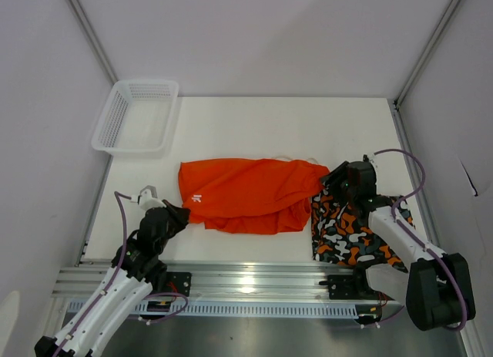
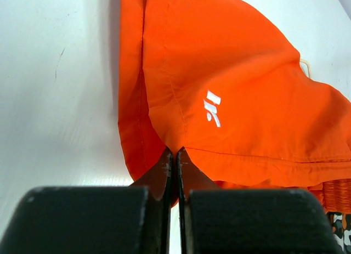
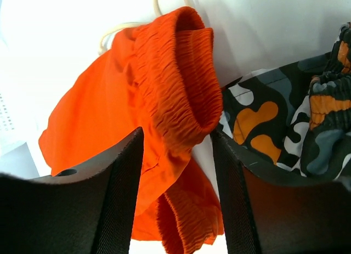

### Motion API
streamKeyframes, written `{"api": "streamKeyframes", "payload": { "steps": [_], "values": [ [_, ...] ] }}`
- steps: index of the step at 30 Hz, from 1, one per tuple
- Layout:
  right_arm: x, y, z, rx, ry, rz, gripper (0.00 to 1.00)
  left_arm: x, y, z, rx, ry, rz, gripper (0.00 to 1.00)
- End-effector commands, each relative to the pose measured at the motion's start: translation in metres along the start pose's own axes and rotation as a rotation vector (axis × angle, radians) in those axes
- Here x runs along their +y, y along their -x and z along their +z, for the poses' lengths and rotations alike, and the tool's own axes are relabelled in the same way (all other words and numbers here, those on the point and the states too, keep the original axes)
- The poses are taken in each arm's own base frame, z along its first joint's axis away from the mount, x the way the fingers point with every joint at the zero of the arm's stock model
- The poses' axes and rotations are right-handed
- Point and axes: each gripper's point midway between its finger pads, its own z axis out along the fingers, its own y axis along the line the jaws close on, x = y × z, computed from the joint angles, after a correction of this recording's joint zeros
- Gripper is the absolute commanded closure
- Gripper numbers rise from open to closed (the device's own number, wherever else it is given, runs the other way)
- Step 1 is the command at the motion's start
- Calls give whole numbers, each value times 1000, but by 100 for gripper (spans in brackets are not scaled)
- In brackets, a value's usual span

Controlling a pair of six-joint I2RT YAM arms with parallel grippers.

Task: Fold and stack the shorts
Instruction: Flatten the shorts out

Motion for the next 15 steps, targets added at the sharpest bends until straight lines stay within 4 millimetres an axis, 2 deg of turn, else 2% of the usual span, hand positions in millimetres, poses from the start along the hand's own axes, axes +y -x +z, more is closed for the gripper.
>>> {"api": "streamKeyframes", "payload": {
  "steps": [1,7,10,12,13,14,15],
  "values": [
    [4,14,8,-73,20,31,46,-4,10,-2,-31,-8,-12,100],
    [2,18,16,-103,21,53,49,-2,9,-2,-32,-2,-12,100],
    [3,20,21,-115,27,71,54,-3,10,-2,-36,-2,-18,100],
    [4,23,23,-126,31,84,64,-3,11,-2,-41,0,-18,100],
    [8,26,23,-138,45,89,74,-5,14,-3,-45,-4,-22,100],
    [10,29,23,-149,51,93,91,-6,15,-4,-49,-3,-22,100],
    [12,33,23,-160,58,100,98,-7,17,-5,-52,-2,-21,100]
  ]
}}
